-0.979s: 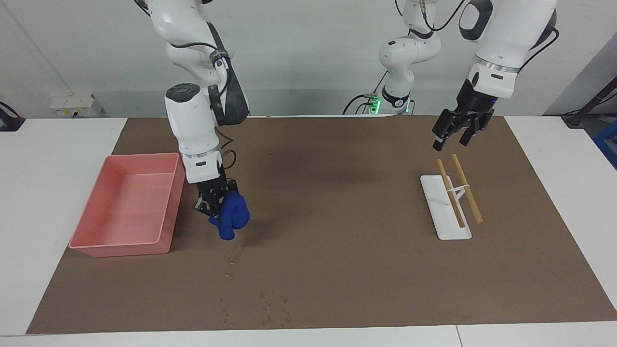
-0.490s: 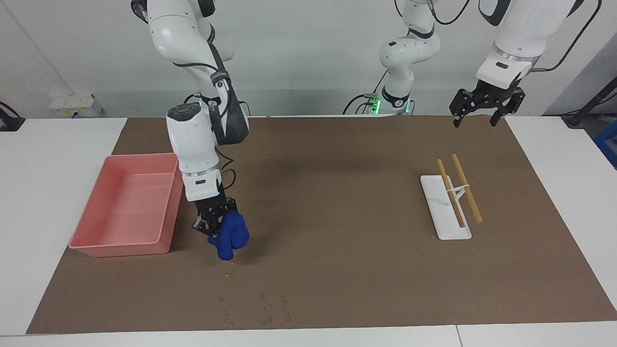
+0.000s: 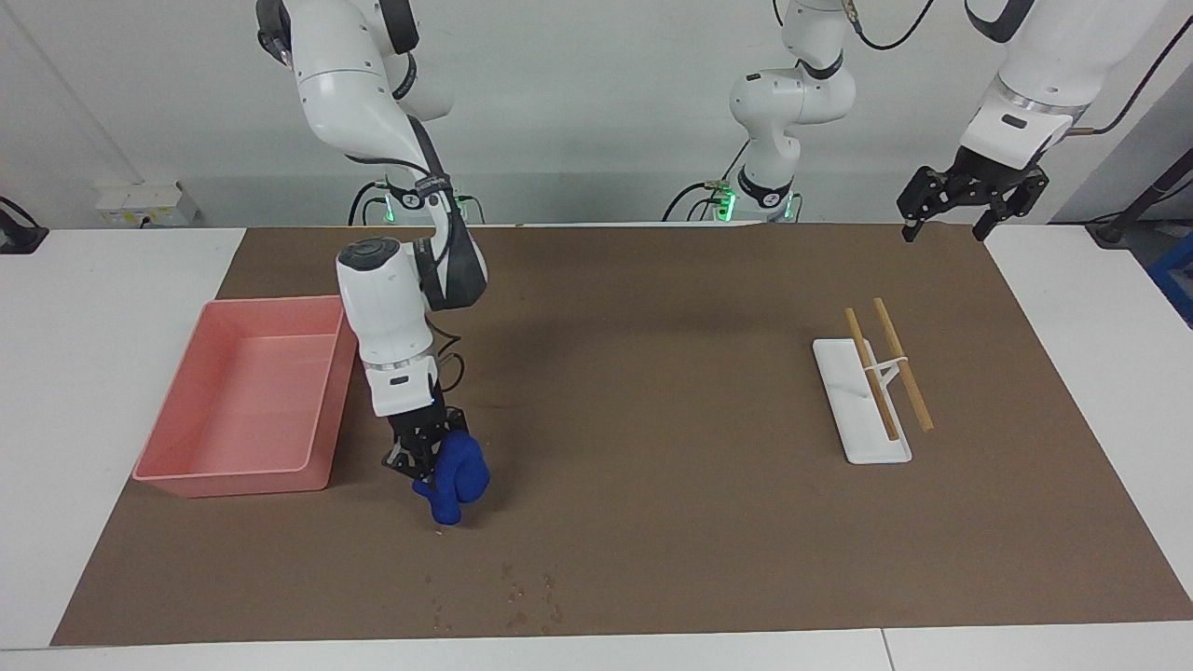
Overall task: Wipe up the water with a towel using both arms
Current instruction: 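Open the left gripper and pull the cloth away with the right gripper, then rub the blue cloth on the wet table spot with the right gripper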
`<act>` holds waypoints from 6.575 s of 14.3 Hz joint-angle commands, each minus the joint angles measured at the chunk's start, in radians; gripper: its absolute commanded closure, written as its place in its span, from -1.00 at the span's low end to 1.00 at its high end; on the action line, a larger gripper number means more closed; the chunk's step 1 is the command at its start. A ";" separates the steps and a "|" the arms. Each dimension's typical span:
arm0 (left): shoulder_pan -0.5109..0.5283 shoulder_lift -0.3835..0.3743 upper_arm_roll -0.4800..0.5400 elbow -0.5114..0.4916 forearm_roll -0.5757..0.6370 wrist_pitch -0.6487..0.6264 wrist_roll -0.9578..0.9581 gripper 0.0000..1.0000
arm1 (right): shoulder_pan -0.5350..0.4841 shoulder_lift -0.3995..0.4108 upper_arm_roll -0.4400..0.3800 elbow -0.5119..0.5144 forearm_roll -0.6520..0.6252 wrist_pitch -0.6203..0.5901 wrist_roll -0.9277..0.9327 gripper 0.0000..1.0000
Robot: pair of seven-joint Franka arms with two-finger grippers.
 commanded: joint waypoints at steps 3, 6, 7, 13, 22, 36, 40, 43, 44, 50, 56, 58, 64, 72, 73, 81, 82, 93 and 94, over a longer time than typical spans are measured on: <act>-0.035 -0.019 0.015 -0.026 0.013 -0.020 -0.002 -1.00 | -0.040 0.079 0.011 0.013 -0.018 0.119 -0.084 1.00; -0.025 -0.016 0.015 -0.020 -0.012 -0.012 -0.003 -1.00 | -0.023 0.088 0.011 0.013 -0.003 0.140 -0.057 1.00; -0.021 -0.008 0.024 0.000 -0.061 -0.036 -0.006 -1.00 | -0.019 0.092 0.011 0.008 -0.003 0.148 -0.034 1.00; -0.026 -0.004 0.020 0.017 -0.065 -0.095 0.005 -1.00 | 0.058 0.106 0.012 -0.005 0.000 0.151 0.232 1.00; -0.021 -0.025 0.018 -0.017 -0.036 -0.096 -0.003 -1.00 | 0.053 0.079 0.017 -0.008 0.031 -0.085 0.362 1.00; -0.023 -0.025 0.018 -0.017 -0.036 -0.095 -0.003 -1.00 | 0.049 0.008 0.017 -0.010 0.163 -0.391 0.355 1.00; -0.023 -0.025 0.018 -0.017 -0.037 -0.095 -0.003 -1.00 | 0.021 0.025 0.009 0.001 -0.019 -0.223 0.263 1.00; -0.023 -0.025 0.018 -0.017 -0.036 -0.095 -0.003 -1.00 | -0.035 0.049 0.011 0.013 -0.266 -0.108 0.258 1.00; -0.023 -0.025 0.018 -0.017 -0.036 -0.095 -0.003 -1.00 | -0.042 0.056 0.011 0.013 -0.340 -0.081 0.258 1.00; -0.023 -0.025 0.018 -0.017 -0.036 -0.095 -0.003 -1.00 | -0.060 0.098 0.012 0.057 -0.505 0.012 0.270 1.00; -0.023 -0.025 0.018 -0.017 -0.037 -0.095 -0.003 -1.00 | -0.059 0.154 0.012 0.137 -0.518 0.012 0.270 1.00; -0.023 -0.025 0.018 -0.017 -0.036 -0.095 -0.003 -1.00 | -0.054 0.154 0.017 0.133 -0.489 0.009 0.299 1.00; -0.023 -0.025 0.018 -0.017 -0.036 -0.095 -0.003 -1.00 | -0.048 0.123 0.020 0.004 -0.411 -0.011 0.457 1.00; -0.023 -0.025 0.018 -0.017 -0.036 -0.095 -0.003 -1.00 | -0.049 0.083 0.092 -0.015 -0.045 -0.241 0.459 1.00; -0.023 -0.025 0.017 -0.017 -0.037 -0.095 -0.003 -1.00 | -0.042 0.080 0.092 -0.015 0.000 -0.258 0.459 1.00; -0.023 -0.025 0.018 -0.017 -0.036 -0.095 -0.003 -1.00 | -0.040 0.036 0.098 -0.094 0.170 -0.335 0.475 1.00; -0.023 -0.025 0.018 -0.017 -0.036 -0.095 -0.003 -1.00 | -0.039 0.025 0.098 -0.117 0.179 -0.337 0.498 1.00; -0.023 -0.025 0.018 -0.017 -0.036 -0.095 -0.003 -1.00 | 0.000 -0.030 0.107 -0.242 0.285 -0.330 0.558 1.00; -0.023 -0.025 0.018 -0.017 -0.036 -0.095 -0.003 -1.00 | 0.007 -0.033 0.107 -0.243 0.305 -0.333 0.578 1.00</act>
